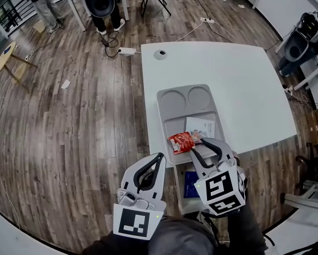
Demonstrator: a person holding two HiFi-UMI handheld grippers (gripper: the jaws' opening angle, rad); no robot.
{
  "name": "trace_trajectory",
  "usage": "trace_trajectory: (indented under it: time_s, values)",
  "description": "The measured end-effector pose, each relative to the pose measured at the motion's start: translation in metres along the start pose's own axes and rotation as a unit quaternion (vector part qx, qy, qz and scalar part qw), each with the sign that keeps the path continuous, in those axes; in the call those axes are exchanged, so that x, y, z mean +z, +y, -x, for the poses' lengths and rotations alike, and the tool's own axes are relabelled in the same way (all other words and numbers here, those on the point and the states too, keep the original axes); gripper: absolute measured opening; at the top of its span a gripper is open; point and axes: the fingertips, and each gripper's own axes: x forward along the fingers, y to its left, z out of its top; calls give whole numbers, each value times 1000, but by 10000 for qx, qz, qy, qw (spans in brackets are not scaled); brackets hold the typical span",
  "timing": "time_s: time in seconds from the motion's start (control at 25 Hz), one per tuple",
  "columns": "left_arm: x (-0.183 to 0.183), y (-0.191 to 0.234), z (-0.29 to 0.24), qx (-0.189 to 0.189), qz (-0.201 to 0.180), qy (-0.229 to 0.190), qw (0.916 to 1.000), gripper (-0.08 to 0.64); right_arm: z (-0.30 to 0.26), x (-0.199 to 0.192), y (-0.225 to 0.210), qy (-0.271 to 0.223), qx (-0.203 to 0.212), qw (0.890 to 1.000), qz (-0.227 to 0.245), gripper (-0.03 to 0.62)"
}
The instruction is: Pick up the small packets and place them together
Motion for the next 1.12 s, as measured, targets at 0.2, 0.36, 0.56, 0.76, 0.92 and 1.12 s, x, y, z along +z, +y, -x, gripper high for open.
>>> trace_trajectory:
  time_s: [0.2,0.36,0.56,0.76,0.92,1.12]
  values:
    - [-1,-24,4,-148,-13,77,9999,0,25,-28,3,85,-71,9997,-210,129]
    - [-8,-40,5,-252,-58,152,9995,0,33,-61,19,287,119,9991,-277,129]
    - [-14,-55,2,-411,-89,239,9988,0,28,-84,41,548,491,9969,-266,129]
    - [-19,-49,1,-414,-103,328,9986,0,12,-86,57,685,724,9947,-234,129]
    - [-24,-32,0,-297,-144,383,9987,0,-7,-93,62,910,729,9929,-227,161]
    - [-30,-21,-3,-264,-136,426,9986,0,-28,-99,64,1072,689,9914,-291,230]
